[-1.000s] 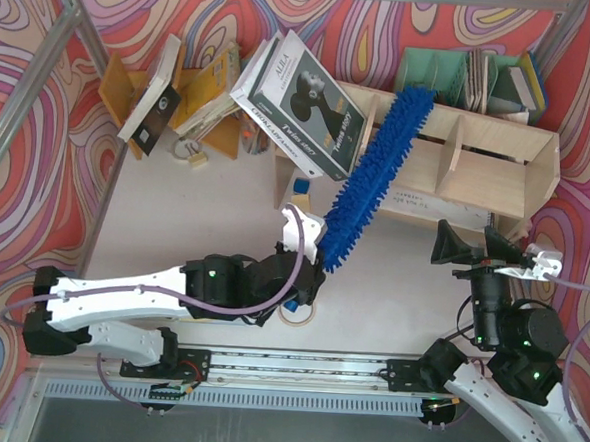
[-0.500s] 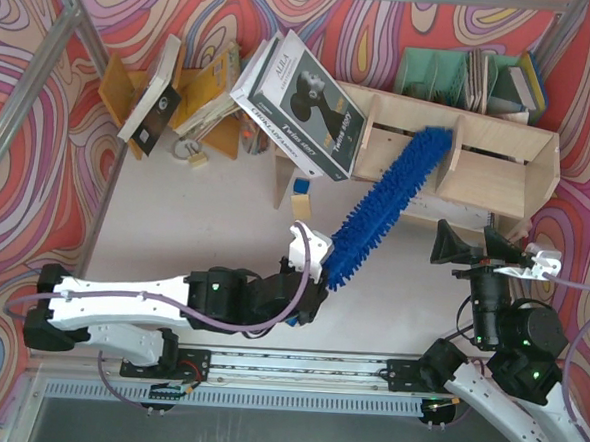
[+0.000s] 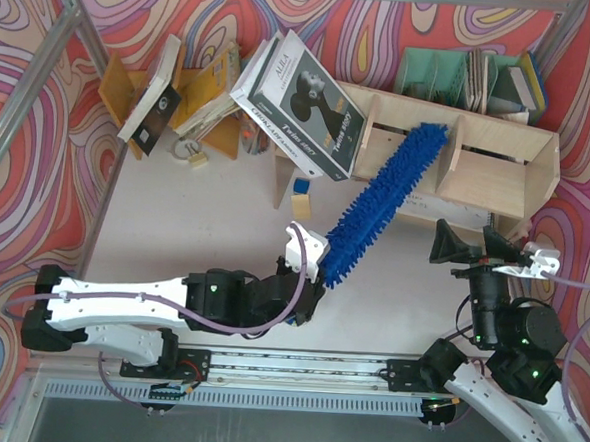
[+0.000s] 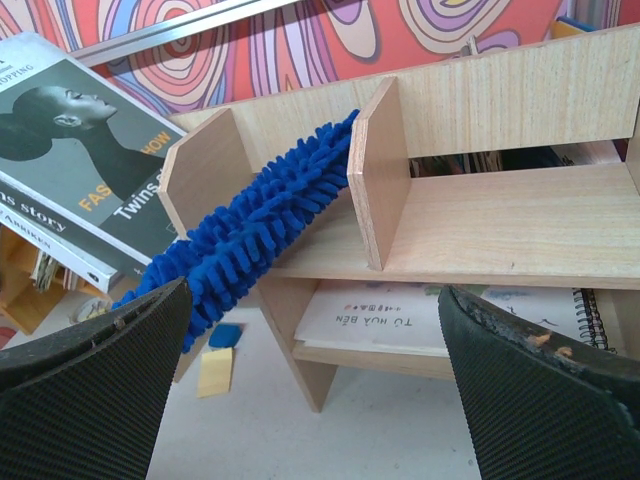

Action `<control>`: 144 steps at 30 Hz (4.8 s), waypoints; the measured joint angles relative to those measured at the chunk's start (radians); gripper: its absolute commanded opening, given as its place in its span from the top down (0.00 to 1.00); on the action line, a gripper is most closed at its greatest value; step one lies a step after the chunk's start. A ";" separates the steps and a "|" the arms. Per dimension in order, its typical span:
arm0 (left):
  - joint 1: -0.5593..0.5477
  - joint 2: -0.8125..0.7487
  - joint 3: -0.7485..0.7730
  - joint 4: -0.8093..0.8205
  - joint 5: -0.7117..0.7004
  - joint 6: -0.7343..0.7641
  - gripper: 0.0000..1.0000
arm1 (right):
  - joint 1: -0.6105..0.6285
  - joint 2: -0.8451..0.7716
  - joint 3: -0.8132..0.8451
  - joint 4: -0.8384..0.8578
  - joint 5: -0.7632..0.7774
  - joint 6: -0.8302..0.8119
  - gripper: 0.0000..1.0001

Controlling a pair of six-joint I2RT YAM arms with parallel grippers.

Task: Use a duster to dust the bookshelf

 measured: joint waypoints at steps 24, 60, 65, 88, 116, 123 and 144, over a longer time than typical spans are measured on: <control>0.029 0.018 0.012 0.097 0.037 0.083 1.00 | 0.000 0.008 0.000 -0.001 0.001 0.000 0.01; 0.066 -0.049 -0.039 0.037 -0.017 0.035 1.00 | 0.000 0.016 0.000 0.000 0.001 -0.001 0.01; 0.066 -0.126 -0.084 0.036 -0.054 0.016 1.00 | 0.000 0.016 0.000 0.000 0.001 -0.002 0.02; 0.064 0.090 0.027 0.118 0.079 0.064 1.00 | 0.000 0.016 0.000 -0.001 0.001 -0.002 0.01; 0.034 -0.098 -0.026 -0.122 0.178 -0.023 1.00 | 0.000 0.016 0.000 -0.001 0.002 -0.002 0.01; 0.019 -0.106 -0.037 -0.135 0.220 -0.019 1.00 | 0.000 0.016 0.000 -0.001 0.002 -0.002 0.01; 0.004 -0.049 0.112 -0.326 0.007 -0.215 1.00 | 0.000 0.022 0.000 -0.001 0.006 -0.002 0.01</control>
